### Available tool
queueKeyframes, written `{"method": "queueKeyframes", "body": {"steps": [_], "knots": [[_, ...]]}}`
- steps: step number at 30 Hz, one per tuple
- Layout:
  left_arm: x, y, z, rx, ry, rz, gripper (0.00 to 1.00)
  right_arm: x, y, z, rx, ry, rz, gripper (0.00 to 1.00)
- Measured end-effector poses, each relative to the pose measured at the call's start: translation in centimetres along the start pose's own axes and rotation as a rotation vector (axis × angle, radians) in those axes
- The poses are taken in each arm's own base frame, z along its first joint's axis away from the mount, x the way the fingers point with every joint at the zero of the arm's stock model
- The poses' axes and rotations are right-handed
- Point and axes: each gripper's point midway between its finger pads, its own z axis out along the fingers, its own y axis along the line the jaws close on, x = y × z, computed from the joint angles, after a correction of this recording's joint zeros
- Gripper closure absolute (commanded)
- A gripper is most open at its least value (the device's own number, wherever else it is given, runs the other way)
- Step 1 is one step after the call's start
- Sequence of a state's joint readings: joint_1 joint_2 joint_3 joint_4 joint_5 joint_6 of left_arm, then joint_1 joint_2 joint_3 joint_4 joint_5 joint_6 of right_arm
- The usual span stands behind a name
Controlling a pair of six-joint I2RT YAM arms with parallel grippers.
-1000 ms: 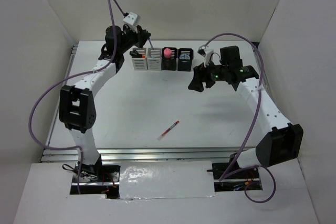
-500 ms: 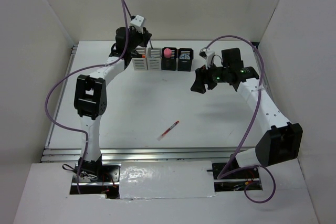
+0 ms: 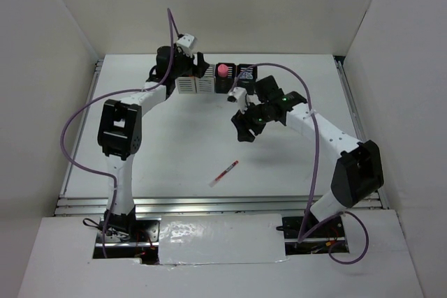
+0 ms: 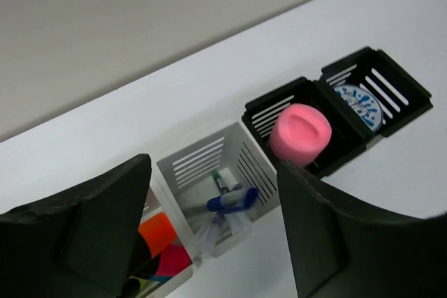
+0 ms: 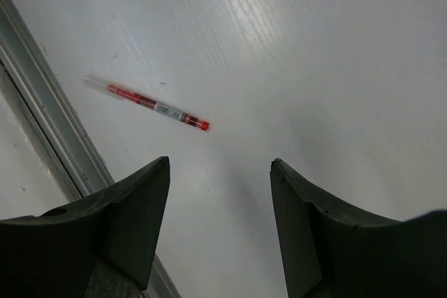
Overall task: Sort the stationery into containers
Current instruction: Place the pen in the storage box, then pick up the pen from the corner of the board.
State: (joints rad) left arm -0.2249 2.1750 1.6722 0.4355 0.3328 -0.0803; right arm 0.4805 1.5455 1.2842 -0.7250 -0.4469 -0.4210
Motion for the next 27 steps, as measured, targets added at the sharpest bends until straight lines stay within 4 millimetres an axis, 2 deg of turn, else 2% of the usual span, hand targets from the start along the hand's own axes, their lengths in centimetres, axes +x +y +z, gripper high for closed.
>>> {"method": "queueKeyframes", "body": {"steps": [2, 4, 6, 8, 13, 16, 19, 21, 27], "knots": [[-0.1, -0.3, -0.4, 0.01, 0.01, -0.01, 0.12, -0.1, 1.1, 0.5, -0.018, 0.013, -0.063, 0.37], [-1.2, -0.6, -1.1, 0.026, 0.006, -0.018, 0.12, 0.1, 1.9, 0.8, -0.03, 0.034, -0.128, 0.4], [-3.4, -1.1, -2.2, 0.047, -0.013, -0.028, 0.11, 0.4, 3.8, 1.5, -0.074, 0.069, -0.217, 0.42], [-6.6, -1.7, -4.1, 0.07, -0.048, -0.037, 0.1, 1.2, 5.6, 2.1, -0.12, 0.118, -0.288, 0.44], [-14.3, -3.8, -11.5, 0.138, -0.145, -0.035, 0.09, 3.6, 7.9, 5.0, -0.223, 0.268, -0.421, 0.46], [-17.0, -5.1, -16.3, 0.175, -0.18, -0.032, 0.09, 5.2, 7.8, 6.4, -0.255, 0.348, -0.467, 0.46], [-17.0, -6.0, -19.8, 0.197, -0.18, -0.04, 0.08, 5.7, 7.3, 7.6, -0.258, 0.389, -0.507, 0.46], [-15.7, -6.4, -21.2, 0.207, -0.152, -0.062, 0.08, 5.7, 6.8, 8.3, -0.254, 0.406, -0.53, 0.46], [-11.1, -7.6, -22.5, 0.225, -0.048, -0.136, 0.08, 6.4, 6.5, 9.6, -0.248, 0.459, -0.604, 0.47]]}}
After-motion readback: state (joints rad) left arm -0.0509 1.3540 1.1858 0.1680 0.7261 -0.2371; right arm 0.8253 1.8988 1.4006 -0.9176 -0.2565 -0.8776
